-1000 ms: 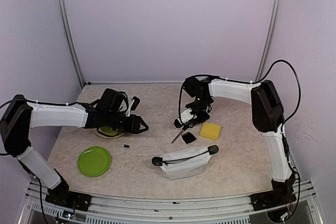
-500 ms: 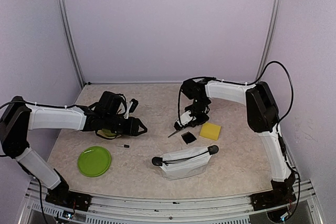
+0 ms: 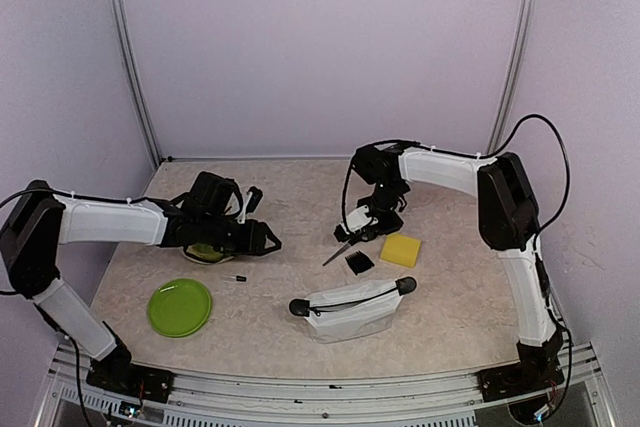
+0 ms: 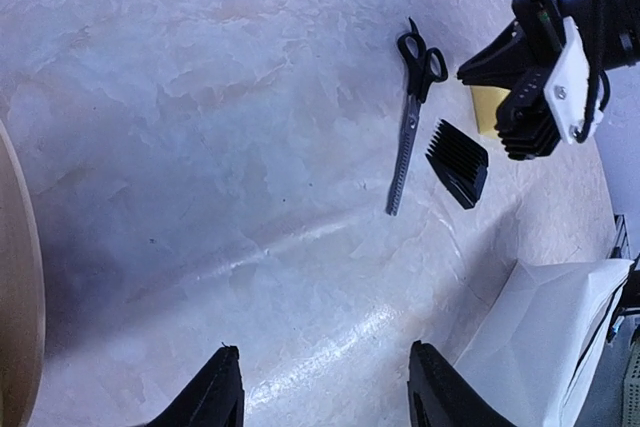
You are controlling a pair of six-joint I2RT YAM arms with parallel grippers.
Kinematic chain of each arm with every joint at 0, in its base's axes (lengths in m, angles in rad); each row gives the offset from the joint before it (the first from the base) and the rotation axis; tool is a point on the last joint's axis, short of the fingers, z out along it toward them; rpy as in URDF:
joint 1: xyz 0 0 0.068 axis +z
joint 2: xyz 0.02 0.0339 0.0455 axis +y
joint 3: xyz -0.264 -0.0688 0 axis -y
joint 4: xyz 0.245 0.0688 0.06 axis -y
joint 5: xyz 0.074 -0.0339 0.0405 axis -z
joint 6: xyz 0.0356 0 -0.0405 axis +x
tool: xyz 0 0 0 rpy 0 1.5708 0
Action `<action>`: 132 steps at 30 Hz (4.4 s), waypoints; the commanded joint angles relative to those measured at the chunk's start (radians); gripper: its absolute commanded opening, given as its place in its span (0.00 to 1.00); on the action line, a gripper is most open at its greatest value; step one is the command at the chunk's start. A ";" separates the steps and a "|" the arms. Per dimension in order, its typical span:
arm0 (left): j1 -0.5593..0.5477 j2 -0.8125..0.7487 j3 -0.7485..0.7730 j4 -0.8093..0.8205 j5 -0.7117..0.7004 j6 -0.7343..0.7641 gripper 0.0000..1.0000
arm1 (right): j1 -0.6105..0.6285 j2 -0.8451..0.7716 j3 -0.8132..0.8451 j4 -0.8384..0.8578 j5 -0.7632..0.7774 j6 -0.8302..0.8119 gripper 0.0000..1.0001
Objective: Sort the hair-cutting tools
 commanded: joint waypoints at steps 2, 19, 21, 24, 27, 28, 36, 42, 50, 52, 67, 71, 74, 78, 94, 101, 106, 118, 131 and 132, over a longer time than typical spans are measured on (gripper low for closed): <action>0.017 0.073 0.071 0.058 0.085 -0.045 0.55 | -0.002 -0.115 -0.025 0.013 -0.069 0.040 0.00; 0.013 0.062 0.038 0.065 0.121 -0.068 0.55 | -0.003 0.002 -0.002 0.062 0.022 -0.141 0.28; 0.013 0.064 0.034 0.062 0.126 -0.067 0.55 | -0.003 0.027 0.018 0.042 0.025 -0.143 0.26; 0.013 0.066 0.037 0.059 0.131 -0.065 0.55 | -0.003 0.070 0.059 -0.024 0.040 -0.137 0.21; 0.013 0.068 0.041 0.060 0.131 -0.065 0.55 | -0.005 0.096 0.075 -0.069 0.060 -0.132 0.20; 0.013 0.069 0.040 0.062 0.130 -0.066 0.55 | -0.005 0.102 0.075 -0.079 0.062 -0.132 0.19; 0.009 0.061 0.035 0.054 0.127 -0.064 0.55 | -0.009 0.140 0.116 -0.190 0.062 -0.086 0.19; 0.007 0.070 0.040 0.055 0.129 -0.062 0.55 | -0.011 0.109 0.134 -0.248 0.034 0.029 0.22; -0.003 0.097 0.045 0.071 0.138 -0.064 0.55 | -0.027 0.060 0.208 -0.298 -0.098 0.158 0.25; -0.008 0.104 0.048 0.074 0.141 -0.063 0.55 | -0.028 0.002 0.132 -0.246 -0.113 0.130 0.25; -0.019 0.086 0.026 0.067 0.124 -0.064 0.55 | -0.006 -0.019 -0.005 -0.122 -0.044 0.108 0.20; -0.018 0.089 0.027 0.069 0.125 -0.065 0.55 | -0.006 -0.014 -0.002 -0.103 -0.039 0.096 0.23; -0.019 0.093 0.034 0.070 0.127 -0.066 0.55 | -0.006 -0.002 -0.007 -0.088 -0.027 0.086 0.25; -0.018 0.097 0.031 0.070 0.126 -0.064 0.55 | -0.006 0.028 -0.008 -0.100 -0.013 0.069 0.25; -0.017 0.105 0.045 0.057 0.105 -0.067 0.56 | -0.003 0.021 -0.072 -0.031 -0.019 0.061 0.00; 0.000 0.129 0.046 0.167 0.097 -0.143 0.60 | -0.003 -0.187 -0.268 0.207 -0.101 0.054 0.00; 0.010 0.217 0.088 0.248 0.162 -0.210 0.60 | -0.002 -0.215 -0.307 0.253 -0.113 0.065 0.00; 0.013 0.404 0.185 0.410 0.251 -0.369 0.57 | 0.000 -0.243 -0.313 0.258 -0.122 0.072 0.00; 0.005 0.396 0.192 0.384 0.258 -0.355 0.56 | -0.014 -0.096 -0.190 0.103 -0.121 0.067 0.22; 0.005 0.395 0.188 0.385 0.258 -0.355 0.56 | -0.014 -0.087 -0.178 0.093 -0.122 0.067 0.22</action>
